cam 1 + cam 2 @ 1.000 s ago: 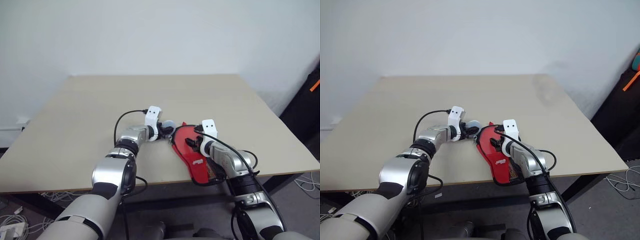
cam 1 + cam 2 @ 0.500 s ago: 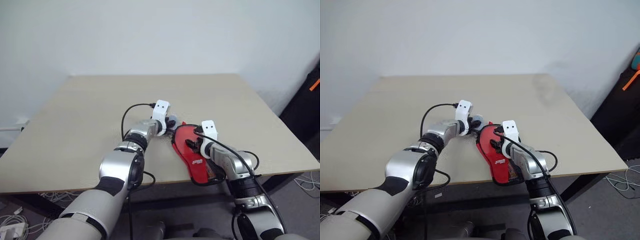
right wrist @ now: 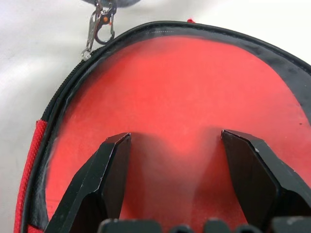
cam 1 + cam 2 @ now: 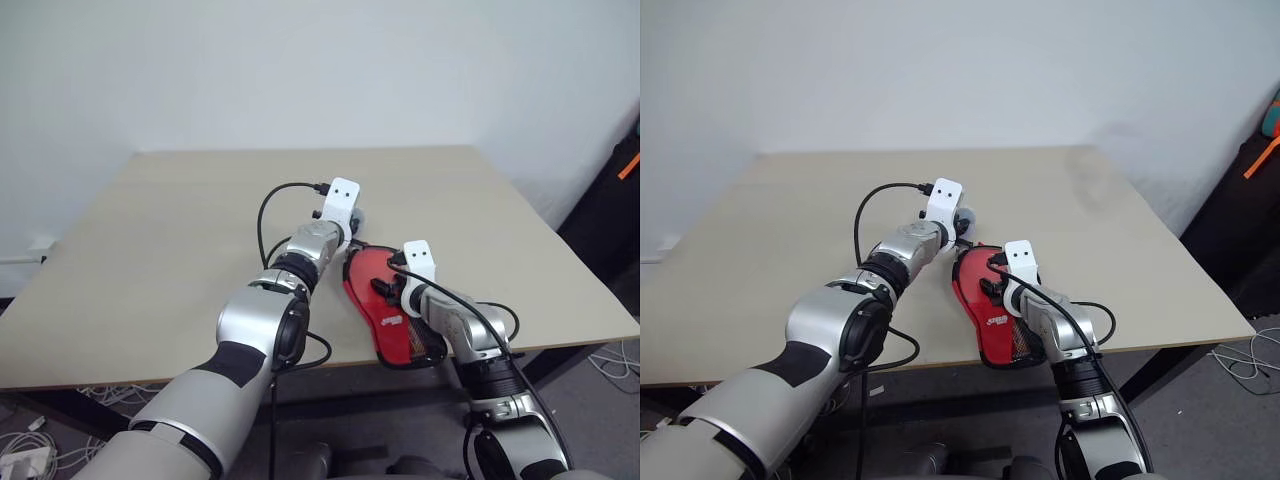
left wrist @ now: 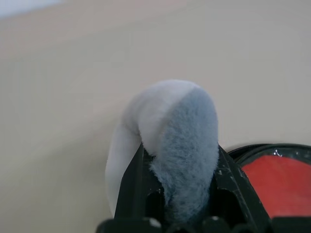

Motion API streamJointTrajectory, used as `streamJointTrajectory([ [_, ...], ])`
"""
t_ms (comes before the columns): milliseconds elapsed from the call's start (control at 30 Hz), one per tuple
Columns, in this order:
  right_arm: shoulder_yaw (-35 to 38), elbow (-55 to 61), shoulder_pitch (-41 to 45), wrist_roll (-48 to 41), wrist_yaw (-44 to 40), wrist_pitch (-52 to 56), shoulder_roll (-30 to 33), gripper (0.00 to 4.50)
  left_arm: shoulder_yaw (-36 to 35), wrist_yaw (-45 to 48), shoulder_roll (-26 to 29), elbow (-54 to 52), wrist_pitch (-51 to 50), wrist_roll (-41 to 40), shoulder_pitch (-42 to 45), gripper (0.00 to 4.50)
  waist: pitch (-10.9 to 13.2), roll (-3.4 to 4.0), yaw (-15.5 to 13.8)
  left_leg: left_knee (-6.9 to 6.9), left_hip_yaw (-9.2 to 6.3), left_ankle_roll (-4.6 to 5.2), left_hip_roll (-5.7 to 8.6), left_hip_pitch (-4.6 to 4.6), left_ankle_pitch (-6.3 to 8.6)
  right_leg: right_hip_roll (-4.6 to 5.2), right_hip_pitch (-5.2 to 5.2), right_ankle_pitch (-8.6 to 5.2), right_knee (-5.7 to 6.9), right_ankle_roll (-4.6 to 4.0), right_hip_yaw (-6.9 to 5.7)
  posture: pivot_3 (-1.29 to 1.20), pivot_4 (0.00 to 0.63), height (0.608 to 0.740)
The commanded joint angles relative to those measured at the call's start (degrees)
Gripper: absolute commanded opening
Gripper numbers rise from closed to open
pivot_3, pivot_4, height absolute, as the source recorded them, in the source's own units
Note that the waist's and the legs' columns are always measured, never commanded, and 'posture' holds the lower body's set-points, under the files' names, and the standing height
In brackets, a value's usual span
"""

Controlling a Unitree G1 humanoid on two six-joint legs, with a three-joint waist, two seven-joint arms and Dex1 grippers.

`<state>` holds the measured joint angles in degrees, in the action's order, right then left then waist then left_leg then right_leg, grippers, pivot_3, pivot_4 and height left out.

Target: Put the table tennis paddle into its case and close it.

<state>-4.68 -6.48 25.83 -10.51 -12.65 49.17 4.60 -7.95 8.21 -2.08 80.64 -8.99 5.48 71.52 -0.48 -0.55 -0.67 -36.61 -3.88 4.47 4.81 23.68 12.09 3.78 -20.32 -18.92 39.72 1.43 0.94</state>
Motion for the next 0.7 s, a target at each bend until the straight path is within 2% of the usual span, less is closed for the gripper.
streamJointTrajectory([
  [33, -0.7, -1.6, -2.7, 0.1, 0.1, 4.0, -0.1, 3.24, 1.5, 5.1, -2.6, -2.3, 3.8, 1.4, 3.6, 0.52, 0.0, 0.00, -0.1, 0.00, -0.04, 0.00, 0.06, 0.00, 0.00, 0.03, 0.00, -0.01, 0.00, 0.02, 0.00, 0.00, 0.000, 0.740],
  [100, -0.4, -0.9, -3.0, 0.0, 0.0, 4.2, 0.2, 3.24, 2.1, 8.2, -3.4, -2.3, 4.1, 1.9, 2.6, 0.52, 0.0, 0.00, -0.1, 0.00, -0.31, 0.03, 0.35, 0.00, -0.02, 0.10, -0.01, -0.04, 0.01, 0.07, 0.02, 0.00, 0.000, 0.740],
  [133, -0.3, -0.7, -3.2, -0.1, 0.0, 4.3, 0.4, 3.24, 2.1, 8.6, -3.5, -2.4, 4.1, 2.0, 2.2, 1.15, 0.0, 0.00, -0.1, 0.01, -0.44, 0.05, 0.47, 0.00, -0.04, 0.09, -0.01, -0.04, 0.01, 0.07, 0.00, 0.00, 0.000, 0.740],
  [333, 0.5, 0.5, -3.8, 0.0, -0.2, 4.2, 1.0, 3.24, 4.5, 9.2, -2.7, -2.2, 3.9, 4.8, 0.4, 3.09, 0.0, 0.00, 0.0, 0.00, -1.11, 0.02, 0.83, -0.01, -0.06, 0.10, -0.02, -0.04, 0.00, 0.08, -0.01, 0.00, 0.000, 0.740],
  [567, 2.3, 3.1, -3.8, -1.4, -1.8, 1.3, 1.3, 3.24, 3.3, 11.2, 0.5, -2.6, 4.8, 3.7, 0.6, 3.09, 0.0, 0.01, 0.5, 0.06, -1.21, 0.00, 0.87, -0.05, -0.06, 0.08, -0.06, -0.07, 0.00, 0.12, 0.01, 0.00, 0.000, 0.740],
  [700, 4.4, 6.4, -4.0, -3.4, -3.6, -0.4, 1.8, 3.24, 5.1, 12.7, 2.6, -2.9, 7.7, 5.4, 0.9, 3.09, 0.0, 0.02, 0.4, 0.06, -1.24, 0.00, 0.91, -0.04, -0.06, 0.09, -0.07, -0.07, 0.00, 0.13, 0.00, 0.00, 0.000, 0.740],
])
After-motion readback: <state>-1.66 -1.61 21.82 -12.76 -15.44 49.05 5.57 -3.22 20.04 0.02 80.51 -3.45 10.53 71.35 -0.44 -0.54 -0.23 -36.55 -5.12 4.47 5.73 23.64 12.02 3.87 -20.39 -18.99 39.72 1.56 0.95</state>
